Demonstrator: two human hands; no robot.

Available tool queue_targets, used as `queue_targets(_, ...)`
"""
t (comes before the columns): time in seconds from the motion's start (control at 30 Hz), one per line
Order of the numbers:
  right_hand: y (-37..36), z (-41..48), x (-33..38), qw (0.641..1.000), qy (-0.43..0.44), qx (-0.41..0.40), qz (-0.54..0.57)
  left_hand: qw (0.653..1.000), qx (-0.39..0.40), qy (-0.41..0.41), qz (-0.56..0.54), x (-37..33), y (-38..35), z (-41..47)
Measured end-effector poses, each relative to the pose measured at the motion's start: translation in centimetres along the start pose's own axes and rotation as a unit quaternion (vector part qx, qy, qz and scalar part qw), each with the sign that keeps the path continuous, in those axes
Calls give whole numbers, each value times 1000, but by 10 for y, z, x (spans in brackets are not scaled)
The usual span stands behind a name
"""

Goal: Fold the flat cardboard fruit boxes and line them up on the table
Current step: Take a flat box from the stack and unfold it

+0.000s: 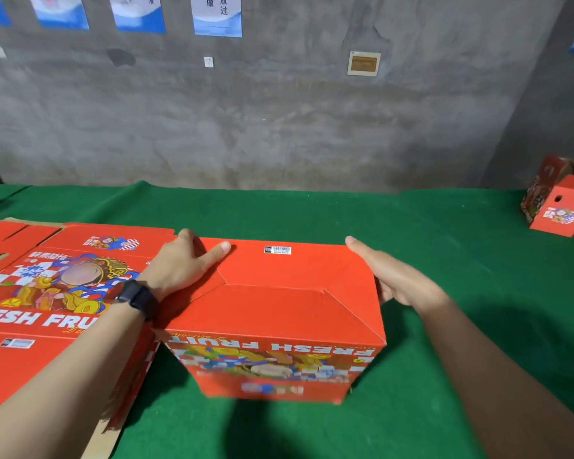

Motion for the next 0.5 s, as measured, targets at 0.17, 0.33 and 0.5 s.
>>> queue_targets(0.17,14,-2,27,987,104,-111,50,965,-136,98,-204,11,9,12)
queue_targets(0.33,10,-6,24,956,159,-150,198,909,-75,145,-384,24,-26,6)
queue_targets(0.5,-14,-13,-2,946,217,-165,177,934,33,118,-335,31,-65,-8)
Point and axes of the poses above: each hand's wrist, its own z-axis towards the middle knuckle, its own y-axis out of the back of the hand, x = y × z, the point moved 8 cm from there along z, towards the middle knuckle, and after that the axes turned 15 degrees about -x, right-handed, at the moved point
